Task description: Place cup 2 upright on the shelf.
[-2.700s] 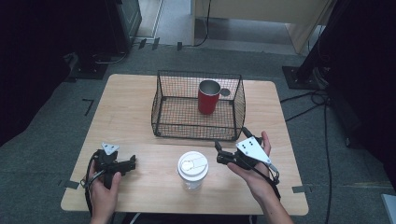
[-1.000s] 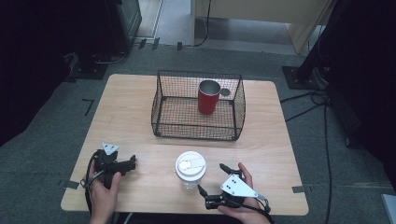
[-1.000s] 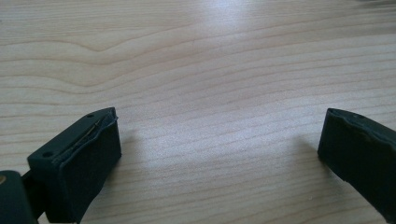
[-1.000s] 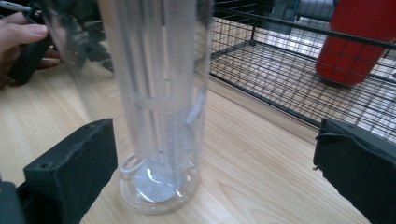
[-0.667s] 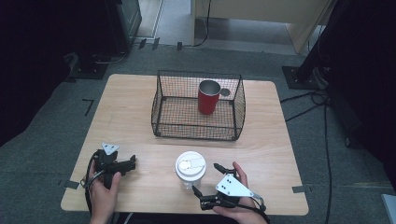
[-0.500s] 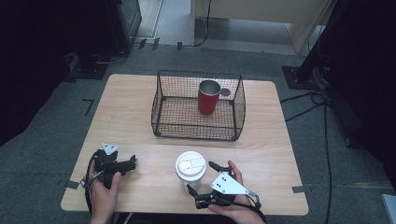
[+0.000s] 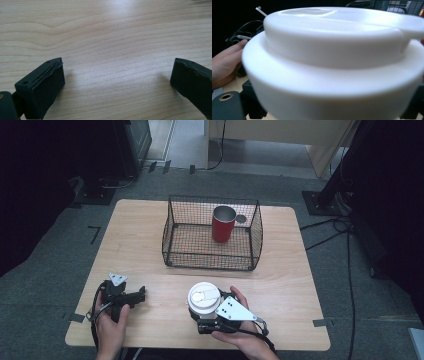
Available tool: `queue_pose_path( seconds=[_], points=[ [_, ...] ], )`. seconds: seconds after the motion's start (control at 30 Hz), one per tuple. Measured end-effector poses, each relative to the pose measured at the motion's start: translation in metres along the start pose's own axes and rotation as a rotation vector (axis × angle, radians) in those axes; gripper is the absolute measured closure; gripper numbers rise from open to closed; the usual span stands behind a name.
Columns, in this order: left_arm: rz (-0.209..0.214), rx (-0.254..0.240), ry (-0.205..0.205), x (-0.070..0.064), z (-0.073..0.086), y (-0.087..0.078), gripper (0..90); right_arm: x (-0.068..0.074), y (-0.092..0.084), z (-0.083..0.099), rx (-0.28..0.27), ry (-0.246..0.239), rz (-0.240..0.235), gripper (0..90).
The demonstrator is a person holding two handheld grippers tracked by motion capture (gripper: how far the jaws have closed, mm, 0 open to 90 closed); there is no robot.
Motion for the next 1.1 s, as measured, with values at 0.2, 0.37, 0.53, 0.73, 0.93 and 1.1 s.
queue_pose_path(
  seconds=[0.2,0.37,0.53,0.73,0.93,1.1],
  points=[
    [0.000,0.001,0.000,0.000,0.000,0.000,0.0,0.001,0.004,-0.002,0.000,-0.010,0.005,14.9],
    [0.000,0.000,0.000,0.000,0.000,0.000,0.0,-0.002,0.005,-0.003,-0.006,0.007,0.024,15.4],
    [0.000,0.001,0.001,0.000,0.000,0.000,0.0,-0.007,0.006,-0.007,-0.011,0.020,0.049,15.6],
    [0.000,0.000,0.000,0.000,0.000,0.000,0.0,-0.010,0.007,-0.019,-0.036,0.023,0.063,15.6],
    [0.000,-0.001,-0.001,0.000,0.000,0.000,0.0,-0.011,0.009,-0.035,-0.064,0.009,0.069,15.6],
    [0.000,0.000,0.000,0.000,0.000,0.000,0.0,-0.011,0.012,-0.048,-0.083,0.005,0.076,15.6]
  ],
)
Point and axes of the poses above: each handheld gripper's, and its own axes: y roughly forward along the jaws, z roughly out of its underside, x roughly to its left, the point moved 10 cm from there along y, roughly forward along the jaws, and after that the axes turned 10 degrees about z, right-handed, at the moved point
